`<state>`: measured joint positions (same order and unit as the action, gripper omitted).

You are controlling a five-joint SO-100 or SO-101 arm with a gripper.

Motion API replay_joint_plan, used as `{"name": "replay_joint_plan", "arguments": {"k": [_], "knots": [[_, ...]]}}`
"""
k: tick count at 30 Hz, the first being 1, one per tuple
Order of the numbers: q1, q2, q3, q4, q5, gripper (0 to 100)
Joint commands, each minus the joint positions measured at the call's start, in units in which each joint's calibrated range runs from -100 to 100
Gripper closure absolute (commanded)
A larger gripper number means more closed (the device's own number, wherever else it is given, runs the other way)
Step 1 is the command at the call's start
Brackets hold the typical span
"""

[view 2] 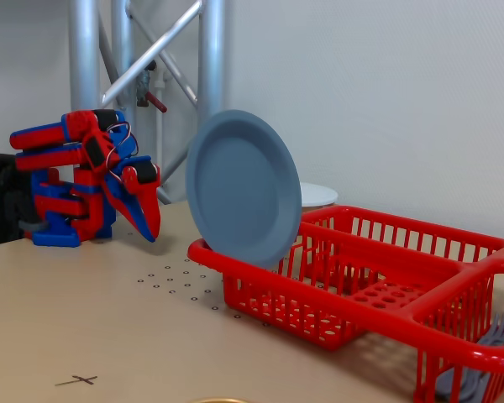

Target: Grasp the plate, place it on the cross drawn on the table.

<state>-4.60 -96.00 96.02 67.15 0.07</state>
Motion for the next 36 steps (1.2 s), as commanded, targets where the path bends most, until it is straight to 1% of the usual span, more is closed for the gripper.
{"name": "replay_joint_plan", "arguments": {"k": [1,3,6,13,18,22,24,27,30,34,36], "knots": [[1.15,1.15,-4.0,-1.43,0.68,99],[1.01,4.03,-7.72,-1.43,0.83,99],[0.0,13.41,-16.87,-1.35,0.39,98],[-1.36,38.35,-50.96,5.81,-0.05,98],[-0.64,49.5,-69.37,9.51,1.32,96],[0.36,58.13,-82.42,12.89,1.37,95],[1.08,61.85,-88.95,15.15,0.88,91],[2.16,66.5,-97.83,18.85,0.98,87],[3.09,69.62,-104.45,21.42,0.39,81],[2.59,70.47,-109.17,22.31,0.88,77],[2.23,70.81,-111.34,22.23,1.03,77]]}}
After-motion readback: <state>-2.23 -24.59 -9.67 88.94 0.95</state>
